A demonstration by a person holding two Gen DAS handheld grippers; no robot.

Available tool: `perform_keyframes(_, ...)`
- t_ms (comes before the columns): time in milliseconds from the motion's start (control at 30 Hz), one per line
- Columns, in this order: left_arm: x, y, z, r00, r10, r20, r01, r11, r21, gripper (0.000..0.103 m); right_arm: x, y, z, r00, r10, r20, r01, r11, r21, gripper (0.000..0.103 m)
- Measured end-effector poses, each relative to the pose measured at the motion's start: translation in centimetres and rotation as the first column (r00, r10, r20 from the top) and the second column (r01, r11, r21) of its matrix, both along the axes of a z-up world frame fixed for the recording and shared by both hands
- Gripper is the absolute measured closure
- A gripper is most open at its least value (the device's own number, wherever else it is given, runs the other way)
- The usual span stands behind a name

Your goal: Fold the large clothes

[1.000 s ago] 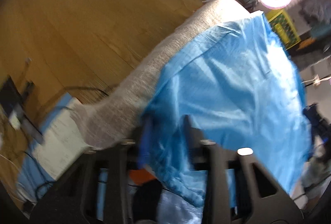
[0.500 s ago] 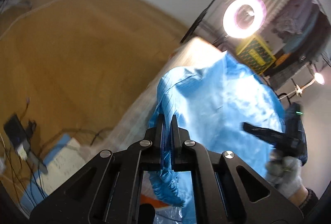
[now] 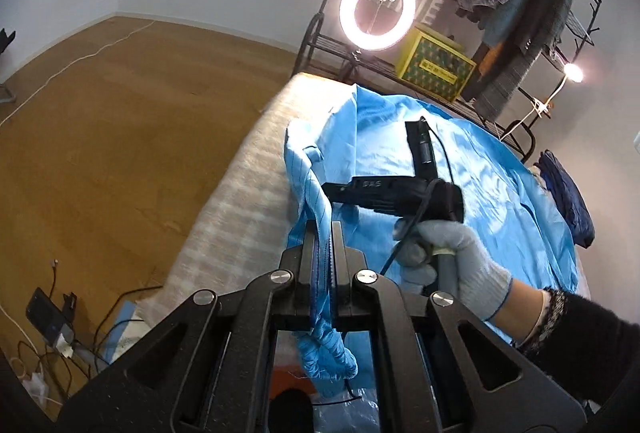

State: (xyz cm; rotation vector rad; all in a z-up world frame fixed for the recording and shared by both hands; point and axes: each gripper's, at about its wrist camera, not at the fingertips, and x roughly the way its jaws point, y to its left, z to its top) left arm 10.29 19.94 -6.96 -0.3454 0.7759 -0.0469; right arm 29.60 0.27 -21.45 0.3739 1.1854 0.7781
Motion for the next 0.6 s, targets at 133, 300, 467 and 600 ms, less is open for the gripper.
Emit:
perform_keyframes(133,-0.8,-1.3,-0.2,0.999,-0.047,0.006,0.047,0.999,-0.008,0.101,-1.1,-3.6,2.2,0.998,0.021,0.055,-0.021,1.000,-0.005,0.066)
perform_keyframes(300,-1.9,-4.7,0.0,0.988,-0.153,0.022,0.153,0.988,0.014,0.101,-1.4,-8.5,6.7,0.992,-0.033,0.118,0.027,0.998,0.051,0.051)
perform_keyframes(467,-2.9,-9.4,-0.1,0.958,-0.286,0.018,0.285,0.957,0.050,0.101,-0.7,-10.9,10.3,0.988,-0.034,0.154,0.018,0.995,0.103,0.050)
perform_keyframes(600,-4.4,-12.6,-0.5,0.923,-0.384,0.007,0.382,0.921,0.076,0.101,-1.0,-11.7,12.1,0.982,-0.019,0.186,0.001,0.996,0.094,0.050)
